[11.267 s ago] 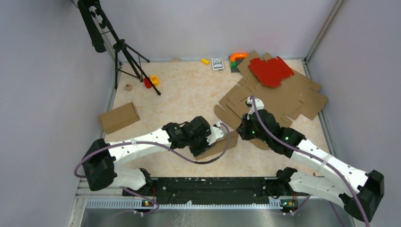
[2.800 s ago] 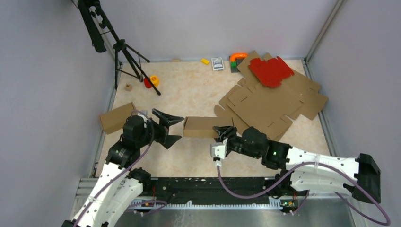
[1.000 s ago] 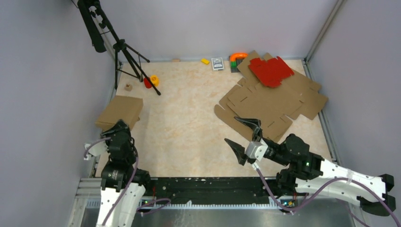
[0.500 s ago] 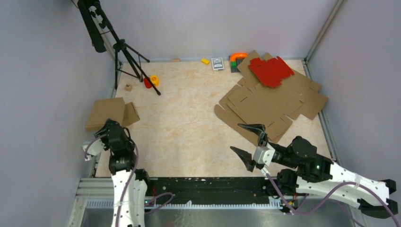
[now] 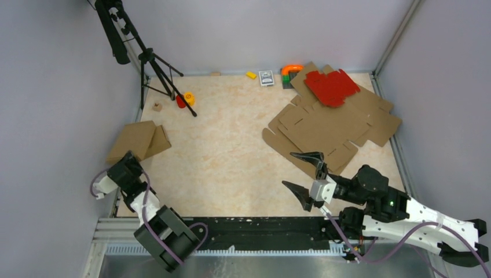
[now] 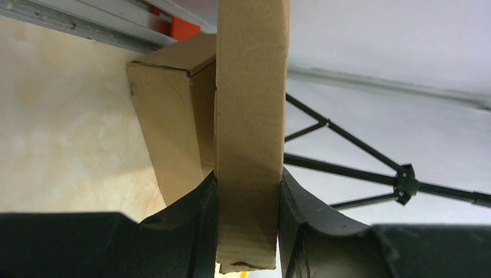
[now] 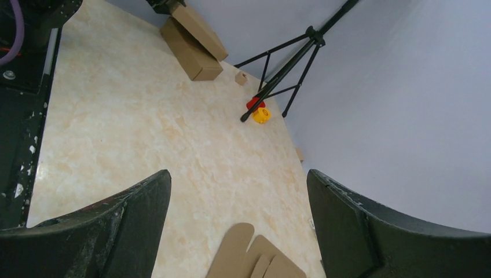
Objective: Fold the paper box
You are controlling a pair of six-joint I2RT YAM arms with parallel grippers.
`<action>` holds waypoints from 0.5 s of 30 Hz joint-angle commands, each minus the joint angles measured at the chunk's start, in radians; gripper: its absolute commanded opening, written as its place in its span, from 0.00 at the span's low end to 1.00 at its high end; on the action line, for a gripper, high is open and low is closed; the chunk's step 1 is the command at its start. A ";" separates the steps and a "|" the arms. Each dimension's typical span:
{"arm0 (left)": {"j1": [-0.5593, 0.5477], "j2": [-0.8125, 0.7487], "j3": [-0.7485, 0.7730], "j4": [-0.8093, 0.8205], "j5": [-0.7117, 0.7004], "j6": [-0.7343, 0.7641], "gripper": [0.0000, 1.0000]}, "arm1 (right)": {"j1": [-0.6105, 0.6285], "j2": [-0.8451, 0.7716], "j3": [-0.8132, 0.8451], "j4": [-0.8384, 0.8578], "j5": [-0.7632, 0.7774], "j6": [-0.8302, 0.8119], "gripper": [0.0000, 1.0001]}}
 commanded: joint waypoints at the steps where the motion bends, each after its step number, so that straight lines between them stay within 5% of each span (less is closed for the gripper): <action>1: 0.091 0.055 0.064 0.022 0.270 0.100 0.20 | 0.014 0.026 0.063 0.022 -0.022 -0.008 0.86; 8: 0.127 0.007 0.109 -0.208 0.127 0.186 0.46 | 0.014 0.069 0.076 0.045 -0.040 -0.005 0.86; 13: 0.127 0.052 0.192 -0.301 0.132 0.227 0.95 | 0.015 0.093 0.088 0.047 -0.040 0.018 0.85; 15: 0.127 0.075 0.254 -0.385 0.163 0.280 0.99 | 0.015 0.102 0.091 0.046 -0.015 0.040 0.86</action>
